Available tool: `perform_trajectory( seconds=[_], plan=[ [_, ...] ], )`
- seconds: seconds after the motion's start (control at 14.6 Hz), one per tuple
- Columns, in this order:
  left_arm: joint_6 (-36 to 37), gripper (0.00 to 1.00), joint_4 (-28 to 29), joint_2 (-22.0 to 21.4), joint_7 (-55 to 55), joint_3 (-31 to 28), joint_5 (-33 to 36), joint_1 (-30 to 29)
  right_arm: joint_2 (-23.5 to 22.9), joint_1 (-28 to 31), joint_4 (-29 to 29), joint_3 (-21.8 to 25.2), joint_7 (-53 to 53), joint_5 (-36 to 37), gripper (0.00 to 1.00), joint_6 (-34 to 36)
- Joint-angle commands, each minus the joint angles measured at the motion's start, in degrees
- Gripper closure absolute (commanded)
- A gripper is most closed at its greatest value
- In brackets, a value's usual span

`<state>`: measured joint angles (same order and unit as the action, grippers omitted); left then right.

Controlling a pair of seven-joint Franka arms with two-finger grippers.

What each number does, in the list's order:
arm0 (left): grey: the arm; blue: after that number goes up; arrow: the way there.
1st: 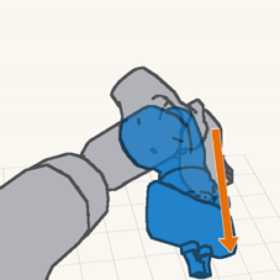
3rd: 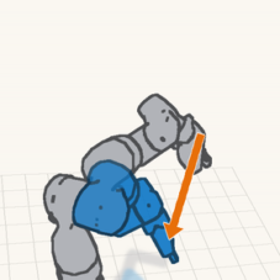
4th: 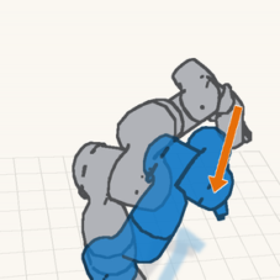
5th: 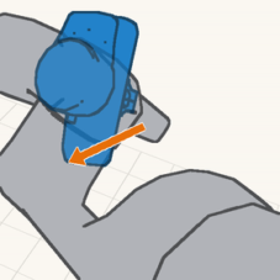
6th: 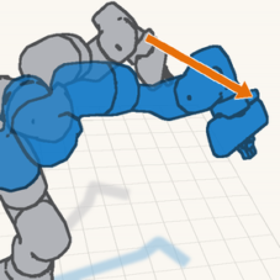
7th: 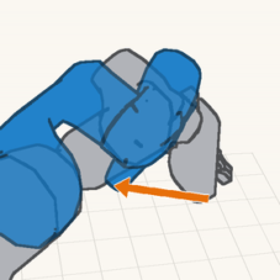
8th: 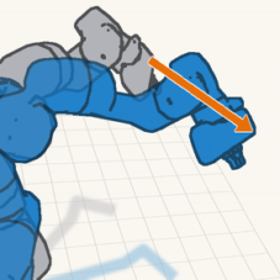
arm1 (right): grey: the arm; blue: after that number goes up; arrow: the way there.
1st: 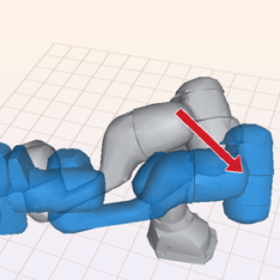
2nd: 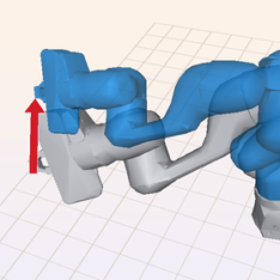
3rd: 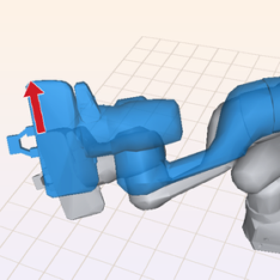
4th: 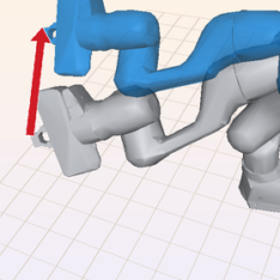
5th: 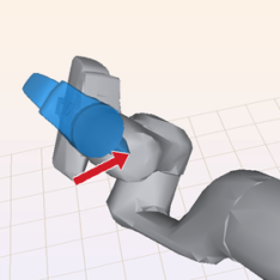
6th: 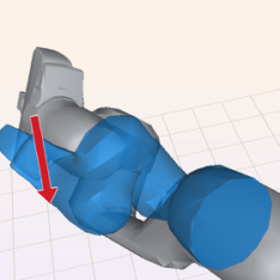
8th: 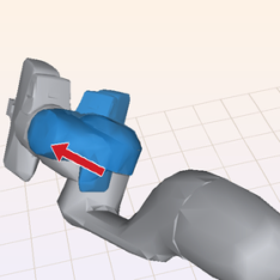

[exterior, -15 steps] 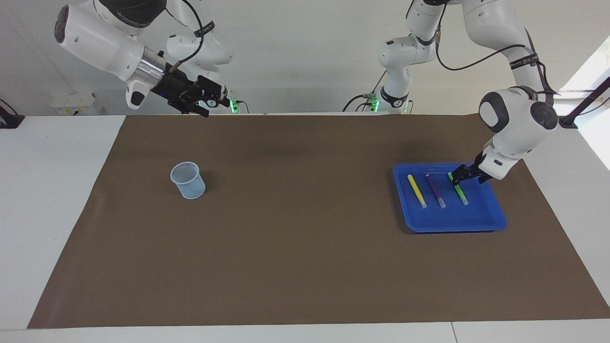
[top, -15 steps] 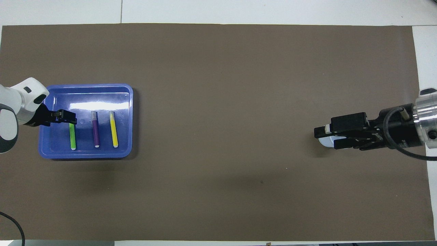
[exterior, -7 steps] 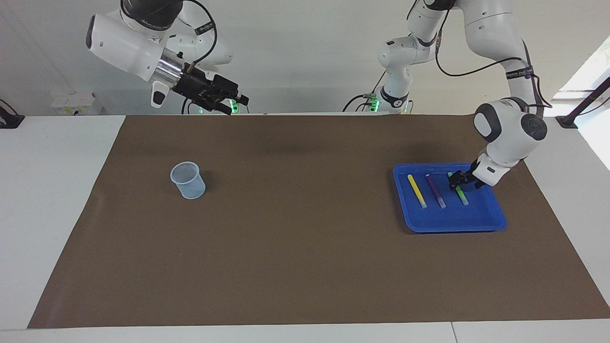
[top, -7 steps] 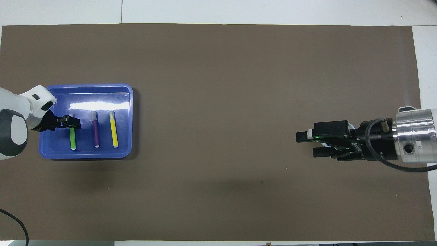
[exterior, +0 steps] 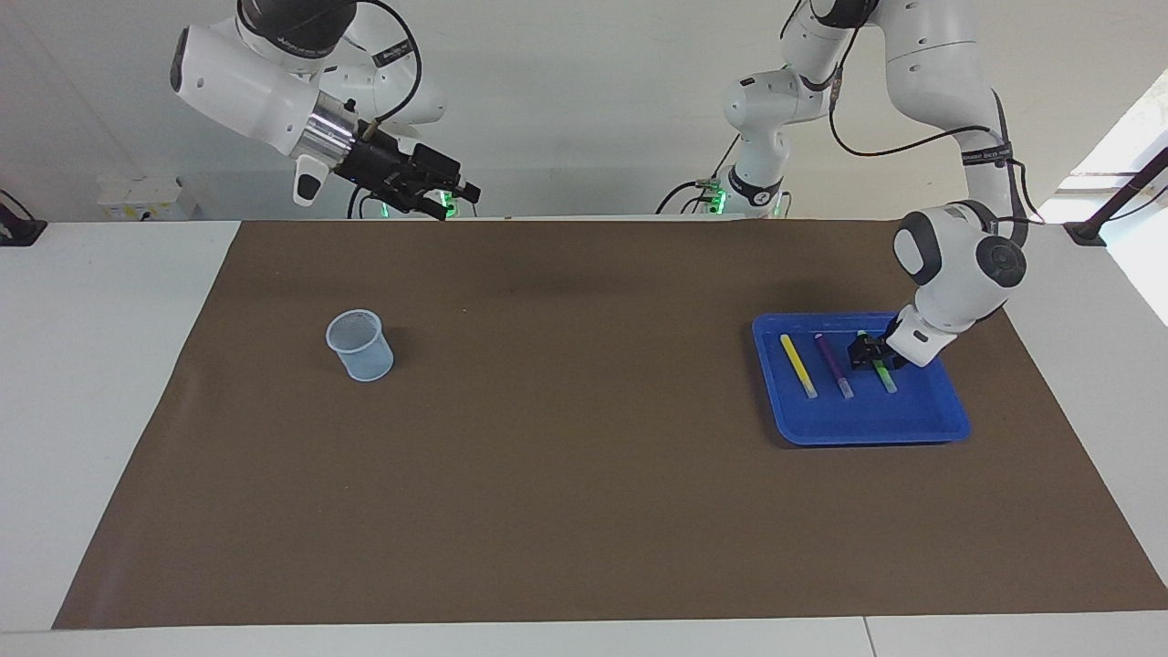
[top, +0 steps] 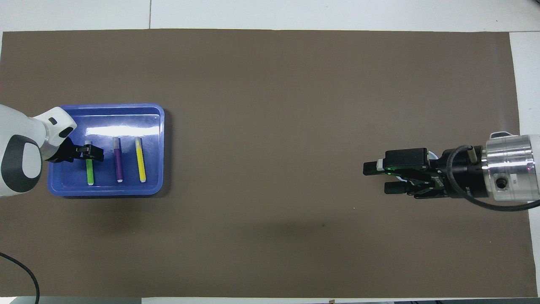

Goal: Transfer and insert pens with both arms
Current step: 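Lower the left gripper onto the green pen while the right gripper advances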

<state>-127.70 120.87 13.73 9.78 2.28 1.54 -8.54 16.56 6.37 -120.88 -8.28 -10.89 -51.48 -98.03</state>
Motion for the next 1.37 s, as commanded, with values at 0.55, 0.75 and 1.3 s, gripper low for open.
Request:
perform_trajectory(
  seconds=[0.55, 0.75, 1.3],
  plan=[
    [-1.32, 0.99, -0.19, 0.68, 0.06, -0.35, 1.36, -0.33, 1.02, 0.66, -1.02, -1.21, -0.71, -1.43, 0.00, -1.11],
    [-1.32, 1.00, -0.37, 0.68, 0.15, -0.35, 1.36, -0.33, 1.02, 0.66, -1.02, -1.30, -0.71, -1.43, 0.00, -1.29],
    [7.97, 1.00, -7.82, 0.77, -4.85, -0.18, 0.74, 0.46, 1.10, 0.66, -1.11, -1.30, 0.08, -1.52, 0.00, -0.93]
  ],
)
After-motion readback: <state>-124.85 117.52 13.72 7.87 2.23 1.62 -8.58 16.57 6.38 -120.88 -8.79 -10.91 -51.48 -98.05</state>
